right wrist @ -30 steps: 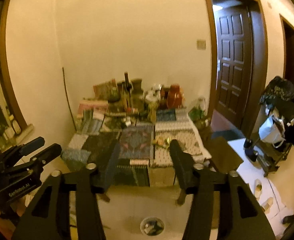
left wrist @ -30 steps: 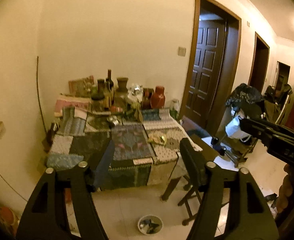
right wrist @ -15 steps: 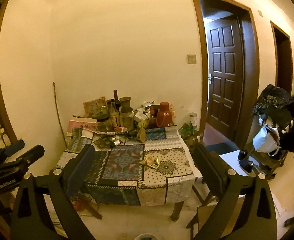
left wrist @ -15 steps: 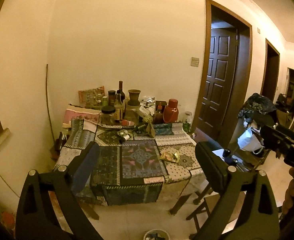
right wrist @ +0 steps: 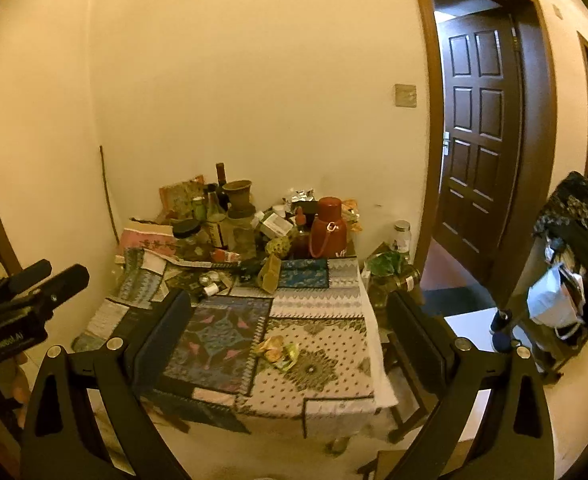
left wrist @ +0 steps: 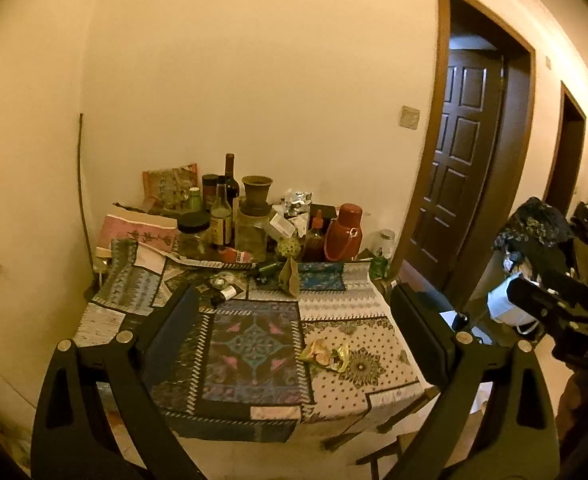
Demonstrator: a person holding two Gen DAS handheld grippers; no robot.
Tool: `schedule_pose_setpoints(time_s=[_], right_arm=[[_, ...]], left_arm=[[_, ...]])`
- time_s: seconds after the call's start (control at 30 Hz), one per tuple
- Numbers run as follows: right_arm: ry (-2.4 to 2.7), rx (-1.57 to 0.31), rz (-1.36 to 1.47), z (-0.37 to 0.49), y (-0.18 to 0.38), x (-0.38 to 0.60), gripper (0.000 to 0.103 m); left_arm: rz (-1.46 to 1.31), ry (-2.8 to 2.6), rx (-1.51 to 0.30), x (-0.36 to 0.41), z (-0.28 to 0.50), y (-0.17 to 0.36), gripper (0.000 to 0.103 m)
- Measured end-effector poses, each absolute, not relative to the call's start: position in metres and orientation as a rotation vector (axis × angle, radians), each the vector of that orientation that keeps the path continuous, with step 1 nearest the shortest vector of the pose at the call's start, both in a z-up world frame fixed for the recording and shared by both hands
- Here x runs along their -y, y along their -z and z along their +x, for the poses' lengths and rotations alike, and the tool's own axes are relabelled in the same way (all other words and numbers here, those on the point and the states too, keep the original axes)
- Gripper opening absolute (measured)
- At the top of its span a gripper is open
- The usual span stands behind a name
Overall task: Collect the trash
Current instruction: 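Raise both open tools back toward the table, then grasp the small brown glass bottle with the left tool while the right tool grasps the snack wrapper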
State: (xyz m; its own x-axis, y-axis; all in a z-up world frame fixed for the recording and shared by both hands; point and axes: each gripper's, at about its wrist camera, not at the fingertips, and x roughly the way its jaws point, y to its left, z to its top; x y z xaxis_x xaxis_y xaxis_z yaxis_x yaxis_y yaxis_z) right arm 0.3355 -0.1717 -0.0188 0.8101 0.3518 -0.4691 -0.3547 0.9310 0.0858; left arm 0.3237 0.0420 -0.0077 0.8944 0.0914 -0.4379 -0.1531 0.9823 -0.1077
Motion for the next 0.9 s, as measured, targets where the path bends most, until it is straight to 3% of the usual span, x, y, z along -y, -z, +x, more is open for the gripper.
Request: schedule_pose_setpoints(time_s=[0.3,0.57,0.9], right_arm=[[-0.434,-0.615,-0.015,0.400,0.048,0.172,0.098],[-0.397,-0.757,-0.016,0.445,0.085,0.148,0.098],[-0.214,-1.040,0.139,0.505,0.170,0.115,0.098]], left_arm=[[-0.157,-0.194,-0.518,-0.044,0.376,0.029,0.097],[-0.203,-0.186,-0.597,-0.092,0.440,0.059,0.097],[-0.192,-0.059,-0.810,-0.185,0.547,0.148,0.097]])
